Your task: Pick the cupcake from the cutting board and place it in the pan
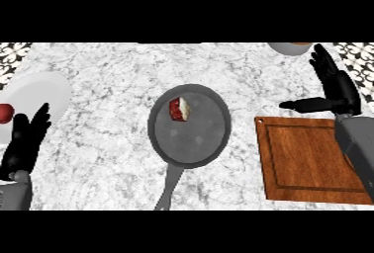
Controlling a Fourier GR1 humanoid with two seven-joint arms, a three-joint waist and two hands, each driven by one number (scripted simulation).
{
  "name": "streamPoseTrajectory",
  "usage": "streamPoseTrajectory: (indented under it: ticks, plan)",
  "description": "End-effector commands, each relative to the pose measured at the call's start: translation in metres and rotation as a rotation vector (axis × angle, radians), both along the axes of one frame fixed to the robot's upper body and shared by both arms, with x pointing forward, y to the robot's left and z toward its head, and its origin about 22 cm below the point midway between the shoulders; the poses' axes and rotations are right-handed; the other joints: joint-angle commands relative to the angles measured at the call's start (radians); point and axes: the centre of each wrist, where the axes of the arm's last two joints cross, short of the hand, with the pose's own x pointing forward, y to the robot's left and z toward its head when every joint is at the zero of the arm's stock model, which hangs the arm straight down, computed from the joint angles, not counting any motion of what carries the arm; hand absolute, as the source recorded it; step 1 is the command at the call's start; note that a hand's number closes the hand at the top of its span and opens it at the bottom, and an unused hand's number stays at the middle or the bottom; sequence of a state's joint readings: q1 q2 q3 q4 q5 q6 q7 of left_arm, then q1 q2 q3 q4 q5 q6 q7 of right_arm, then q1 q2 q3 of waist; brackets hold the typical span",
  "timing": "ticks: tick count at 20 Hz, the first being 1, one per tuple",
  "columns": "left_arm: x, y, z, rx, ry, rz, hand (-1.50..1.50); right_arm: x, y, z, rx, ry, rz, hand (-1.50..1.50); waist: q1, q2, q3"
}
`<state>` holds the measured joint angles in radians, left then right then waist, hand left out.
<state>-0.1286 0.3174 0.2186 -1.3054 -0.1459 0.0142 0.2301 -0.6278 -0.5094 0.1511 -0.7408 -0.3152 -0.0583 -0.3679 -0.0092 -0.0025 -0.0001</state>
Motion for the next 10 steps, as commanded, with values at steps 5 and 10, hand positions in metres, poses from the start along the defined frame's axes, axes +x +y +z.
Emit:
streamPoseTrajectory:
  ticks: [5,10]
  plan:
    - [0.005,-0.003,0.004,0.003,-0.028,0.007,0.0,-0.03,-0.098,0.029,-0.02,0.011,0.025,-1.5,0.012,0.004,0.0]
    - [-0.003,0.009,0.012,-0.007,-0.001,-0.013,0.0,-0.045,-0.114,0.017,-0.063,-0.011,0.036,-1.5,0.015,0.004,0.0]
